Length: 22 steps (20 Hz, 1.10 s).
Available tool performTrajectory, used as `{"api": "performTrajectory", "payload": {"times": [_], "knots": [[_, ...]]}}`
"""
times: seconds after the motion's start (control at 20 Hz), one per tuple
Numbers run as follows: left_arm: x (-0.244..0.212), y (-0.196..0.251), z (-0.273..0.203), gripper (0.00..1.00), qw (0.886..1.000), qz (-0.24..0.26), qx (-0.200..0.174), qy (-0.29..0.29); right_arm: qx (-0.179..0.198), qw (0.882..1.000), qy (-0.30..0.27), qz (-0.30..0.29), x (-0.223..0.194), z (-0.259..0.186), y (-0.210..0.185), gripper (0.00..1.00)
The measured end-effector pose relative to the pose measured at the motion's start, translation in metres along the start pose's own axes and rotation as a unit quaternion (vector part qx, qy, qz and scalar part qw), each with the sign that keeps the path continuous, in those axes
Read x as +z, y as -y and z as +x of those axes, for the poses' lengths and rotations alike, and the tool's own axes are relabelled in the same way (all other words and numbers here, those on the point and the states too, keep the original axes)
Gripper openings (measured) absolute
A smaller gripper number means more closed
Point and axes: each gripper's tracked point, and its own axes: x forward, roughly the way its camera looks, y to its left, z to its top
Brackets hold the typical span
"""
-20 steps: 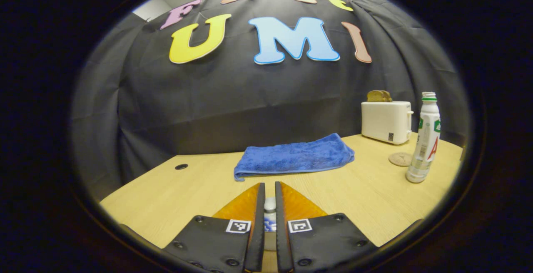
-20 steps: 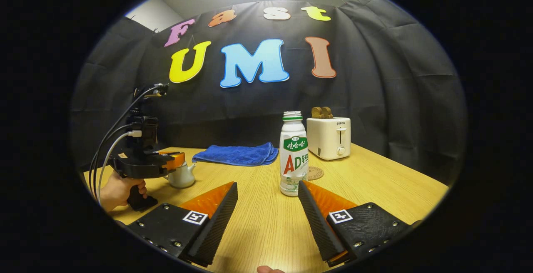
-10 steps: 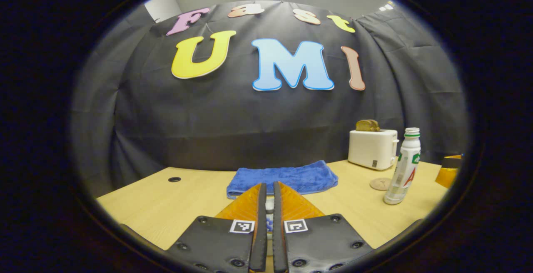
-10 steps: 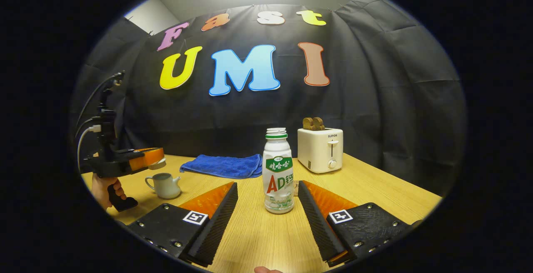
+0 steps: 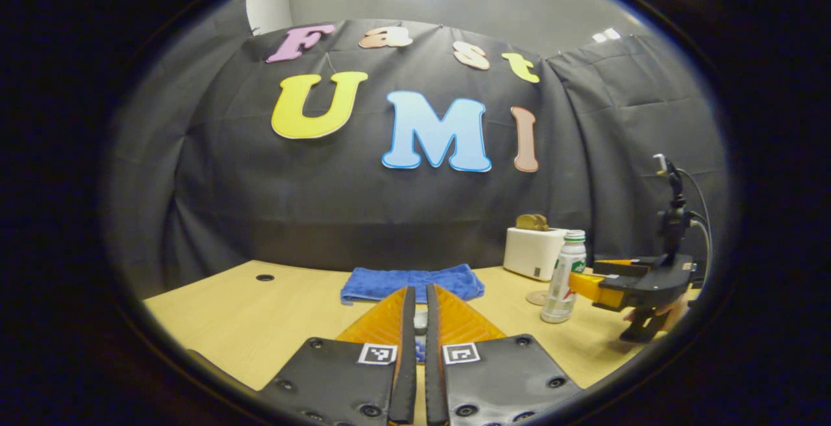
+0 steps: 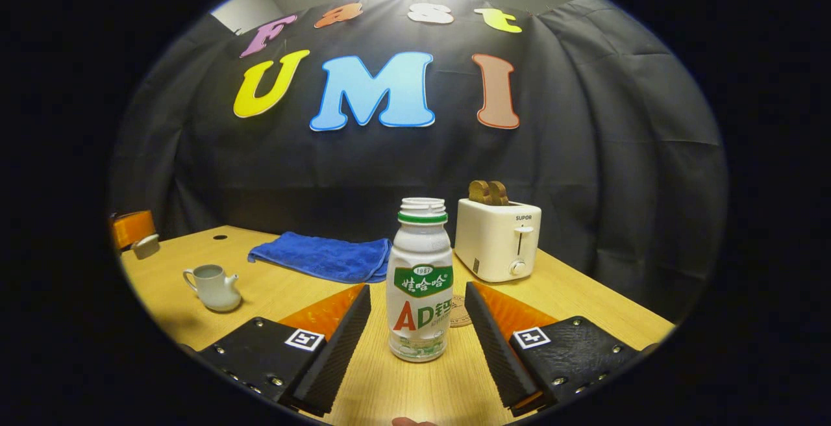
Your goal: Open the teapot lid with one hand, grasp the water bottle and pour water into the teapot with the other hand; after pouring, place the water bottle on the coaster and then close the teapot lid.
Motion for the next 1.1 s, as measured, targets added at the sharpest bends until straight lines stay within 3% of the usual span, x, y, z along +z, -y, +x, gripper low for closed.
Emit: {"api": "performTrajectory", "payload": {"times": [0.3,0.35,0.4,0.65,0.7,0.8,0.95,1.0,1.1], "knots": [[0.003,0.027,-0.054,0.16,0.999,0.020,-0.031,0.008,-0.012,1.000,-0.018,-0.020,-0.011,0.033,0.000,0.90],[0.001,0.031,-0.063,0.12,0.999,0.018,-0.036,0.007,-0.013,1.000,-0.020,-0.020,-0.013,0.036,0.000,0.90],[0.000,0.033,-0.072,0.16,0.999,0.015,-0.040,0.007,-0.014,0.999,-0.023,-0.021,-0.014,0.039,0.001,0.90],[-0.021,0.047,-0.103,0.16,0.998,0.012,-0.057,-0.007,-0.013,0.999,-0.029,-0.015,-0.023,0.048,0.000,0.90],[-0.024,0.048,-0.104,0.16,0.998,0.013,-0.059,-0.011,-0.015,0.999,-0.025,-0.019,-0.020,0.049,0.000,0.89],[-0.027,0.049,-0.103,0.16,0.998,0.005,-0.063,-0.016,-0.019,0.999,-0.025,-0.016,-0.021,0.047,-0.001,0.76],[-0.029,0.052,-0.106,0.16,0.997,-0.008,-0.071,-0.017,-0.026,0.999,-0.026,-0.029,-0.018,0.048,0.002,0.74],[-0.029,0.055,-0.108,0.12,0.997,-0.010,-0.076,-0.018,-0.025,0.998,-0.026,-0.041,-0.015,0.047,0.002,0.74],[-0.028,0.056,-0.114,0.16,0.997,-0.007,-0.079,-0.018,-0.017,0.997,-0.018,-0.071,-0.005,0.041,-0.004,0.71]]}}
